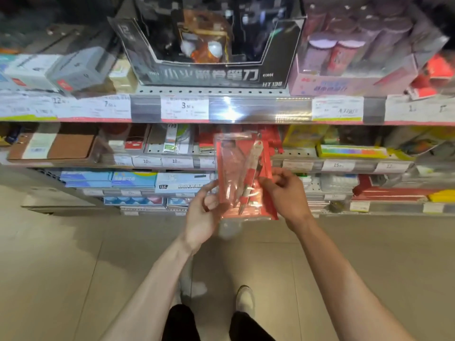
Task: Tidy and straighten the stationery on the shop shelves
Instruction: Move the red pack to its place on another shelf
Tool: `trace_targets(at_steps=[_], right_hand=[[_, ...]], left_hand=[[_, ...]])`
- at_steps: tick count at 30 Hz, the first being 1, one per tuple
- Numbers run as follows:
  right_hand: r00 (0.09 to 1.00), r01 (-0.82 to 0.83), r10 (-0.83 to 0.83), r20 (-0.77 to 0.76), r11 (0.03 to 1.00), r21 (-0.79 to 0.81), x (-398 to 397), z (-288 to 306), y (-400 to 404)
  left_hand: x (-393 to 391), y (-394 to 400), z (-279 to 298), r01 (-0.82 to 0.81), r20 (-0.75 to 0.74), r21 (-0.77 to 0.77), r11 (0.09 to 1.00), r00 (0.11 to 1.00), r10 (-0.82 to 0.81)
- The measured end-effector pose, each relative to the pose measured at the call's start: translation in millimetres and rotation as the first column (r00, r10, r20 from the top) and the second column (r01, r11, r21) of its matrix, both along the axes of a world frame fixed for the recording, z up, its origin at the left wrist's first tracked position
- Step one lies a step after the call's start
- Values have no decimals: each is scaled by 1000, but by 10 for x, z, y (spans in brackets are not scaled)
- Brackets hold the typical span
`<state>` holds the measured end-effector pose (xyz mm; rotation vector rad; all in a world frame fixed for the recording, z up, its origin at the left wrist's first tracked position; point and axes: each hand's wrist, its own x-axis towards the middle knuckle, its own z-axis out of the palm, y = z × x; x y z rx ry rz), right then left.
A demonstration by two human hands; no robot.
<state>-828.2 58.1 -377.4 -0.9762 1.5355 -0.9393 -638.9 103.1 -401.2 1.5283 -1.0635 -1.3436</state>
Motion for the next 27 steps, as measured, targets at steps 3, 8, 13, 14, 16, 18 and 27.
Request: trace_targets(at_steps=[3,8,13,14,16,18,27], right_hand=[[1000,-9,10,18,999,-48,13,-34,-146],[998,-65,65,10,997,-44,-122,-209,-200],[986,-39,17,-169,991,-129,-97,-354,-514],[982,-29,2,-190,990,-138,-89,-375,-585],[969,-27,-12,-245,987,-156,-86,-405,-691],[951,-52,-1,-310,985,-163,-101,-428,-735],[704,-245,51,-708,954,-175,-119,-510,-894]], left_hand=[[-69,-238,-21,-70,-20,-8,998,997,70],[-117,-828,-24,-12,313,-154,988,948,60],[-218,-1214,-169,-35,215,-131,991,974,63],[-231,-1261,-205,-53,241,-144,988,967,87],[-244,-1325,-210,-56,154,-125,991,985,75],[-241,-1331,-257,9,186,-113,994,982,12],[-218,-1475,-367,70,317,-173,982,948,-12]])
